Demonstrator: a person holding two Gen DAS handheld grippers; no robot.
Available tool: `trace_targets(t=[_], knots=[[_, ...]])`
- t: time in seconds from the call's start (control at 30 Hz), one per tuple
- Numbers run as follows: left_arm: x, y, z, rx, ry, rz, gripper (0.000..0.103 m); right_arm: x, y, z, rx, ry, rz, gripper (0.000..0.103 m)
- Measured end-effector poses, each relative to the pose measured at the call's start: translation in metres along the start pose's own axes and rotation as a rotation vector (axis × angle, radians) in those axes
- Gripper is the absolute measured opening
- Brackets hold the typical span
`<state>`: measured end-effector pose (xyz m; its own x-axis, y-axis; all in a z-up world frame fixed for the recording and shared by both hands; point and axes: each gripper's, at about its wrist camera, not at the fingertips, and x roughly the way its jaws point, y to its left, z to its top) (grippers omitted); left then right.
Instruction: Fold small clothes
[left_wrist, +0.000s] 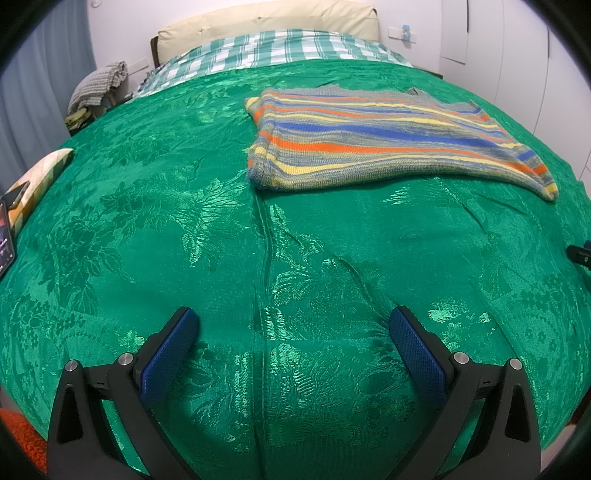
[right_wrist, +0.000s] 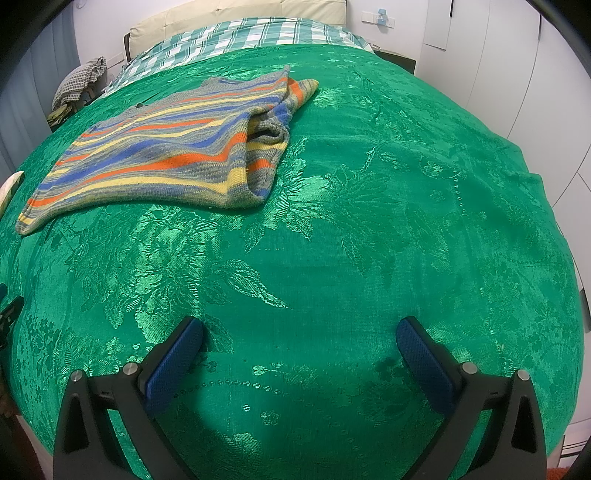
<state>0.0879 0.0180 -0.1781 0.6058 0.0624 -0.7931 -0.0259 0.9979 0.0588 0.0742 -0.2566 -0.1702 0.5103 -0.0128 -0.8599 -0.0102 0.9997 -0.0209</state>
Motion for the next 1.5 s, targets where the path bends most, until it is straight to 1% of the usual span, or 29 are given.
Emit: trace_targets(t=[0.67,0.7,0.83,0.87,0.9,0.93,0.97,1.07,1.1,1.17,1.27,1.3,1.33,1.37,1.43,1.47,1.5], knots=[[0.001,0.0,0.0,0.0,0.002,-0.002,0.102,-0.001,0.0,-0.001,0.0,-0.001,-0.001,0.103],[0.001,0.0,0.001,0.003,0.012,-0.005,0.102,-0.001,0.001,-0.001,0.0,-0.001,-0.001,0.103],[-0.009,0.003,0.019,0.028,0.111,-0.009,0.102,-0.002,0.001,0.001,0.0,0.004,-0.001,0.103],[-0.014,0.002,0.022,0.029,0.112,-0.004,0.102,-0.003,0.001,0.003,-0.003,0.015,0.003,0.103],[-0.022,0.0,0.025,0.026,0.095,-0.007,0.102,-0.005,-0.001,0.005,-0.001,0.027,0.015,0.103],[-0.031,-0.004,0.028,0.028,0.075,-0.028,0.102,-0.007,-0.003,0.008,0.006,0.03,0.027,0.103],[-0.036,-0.01,0.03,0.04,0.063,-0.052,0.102,-0.012,-0.007,0.01,0.032,0.027,0.062,0.103],[-0.05,-0.051,0.045,0.154,0.015,-0.148,0.102,-0.022,-0.021,0.024,0.082,-0.019,0.136,0.103],[-0.051,-0.074,0.053,0.217,-0.002,-0.194,0.102,-0.024,-0.025,0.031,0.085,-0.035,0.148,0.103],[-0.044,-0.115,0.068,0.311,-0.011,-0.269,0.102,-0.026,-0.036,0.053,0.073,-0.064,0.176,0.103],[-0.024,-0.175,0.088,0.441,-0.045,-0.346,0.102,-0.018,-0.052,0.095,0.078,-0.057,0.223,0.103],[-0.014,-0.195,0.094,0.481,-0.053,-0.358,0.101,-0.014,-0.056,0.108,0.085,-0.051,0.248,0.103],[-0.004,-0.213,0.1,0.511,-0.055,-0.364,0.098,-0.008,-0.06,0.123,0.091,-0.036,0.284,0.103],[0.012,-0.232,0.107,0.536,-0.046,-0.374,0.091,0.002,-0.064,0.139,0.096,-0.01,0.33,0.103],[0.039,-0.258,0.118,0.559,0.0,-0.394,0.081,0.022,-0.067,0.164,0.104,0.047,0.413,0.102],[0.049,-0.264,0.122,0.565,0.016,-0.394,0.077,0.036,-0.068,0.178,0.113,0.086,0.463,0.101],[0.057,-0.272,0.125,0.568,0.015,-0.393,0.076,0.047,-0.068,0.187,0.12,0.113,0.495,0.099]])
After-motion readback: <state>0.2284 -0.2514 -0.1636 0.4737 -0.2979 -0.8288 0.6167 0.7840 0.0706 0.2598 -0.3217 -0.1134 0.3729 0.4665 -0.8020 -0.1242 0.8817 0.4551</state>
